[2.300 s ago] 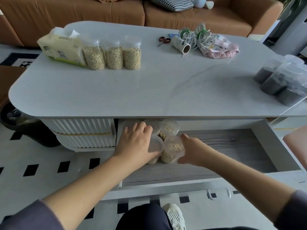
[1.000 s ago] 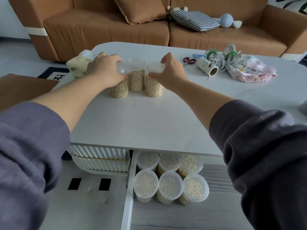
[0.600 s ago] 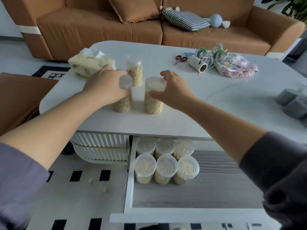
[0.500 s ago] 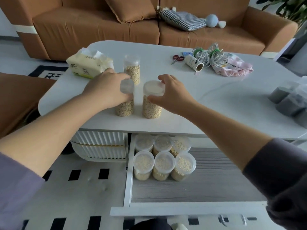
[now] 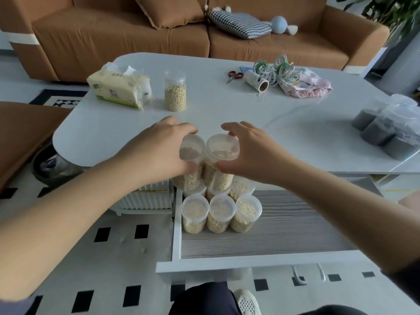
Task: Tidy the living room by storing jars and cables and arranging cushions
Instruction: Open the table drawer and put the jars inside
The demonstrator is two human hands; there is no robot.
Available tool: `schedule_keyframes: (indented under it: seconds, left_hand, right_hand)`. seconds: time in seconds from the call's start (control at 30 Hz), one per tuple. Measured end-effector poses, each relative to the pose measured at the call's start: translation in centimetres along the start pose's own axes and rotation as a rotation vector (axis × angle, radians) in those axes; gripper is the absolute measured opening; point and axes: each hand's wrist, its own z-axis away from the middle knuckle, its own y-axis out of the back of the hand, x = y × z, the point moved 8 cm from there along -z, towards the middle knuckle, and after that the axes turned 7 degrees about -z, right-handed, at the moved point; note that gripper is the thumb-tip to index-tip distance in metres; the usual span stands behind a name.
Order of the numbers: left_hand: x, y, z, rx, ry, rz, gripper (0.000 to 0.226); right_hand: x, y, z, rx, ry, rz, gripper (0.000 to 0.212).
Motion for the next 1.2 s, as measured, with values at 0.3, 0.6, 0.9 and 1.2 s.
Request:
schedule_keyframes:
  seconds: [0.3,0.6,0.9,1.2]
  left_hand:
    - [1.5,-2.7,1.5,-0.211,-0.084,0.003,0.075]
    - [1.8,-7.4,3.9,-0.375,-0.106,0.043,0.070]
    - [2.8,-10.5,5.5,-0.400,-0.116,0.043,0.065]
    - [1.3,-11.5,4.4,-0.344,-0.076,0.121,0.064]
  right_hand:
    - [0.2,-0.8,3.3,-0.188,-0.031,0.071,0.076]
    - [1.5,-5.4,5.9,-0.368,-0.046,0.017,0.070]
    - [3.6,-8.2,7.1,-0.401,-0.114,0.029,0.076]
    - [5.3,-9.9,7.9,-0.330,-0.113,0.212,0.076]
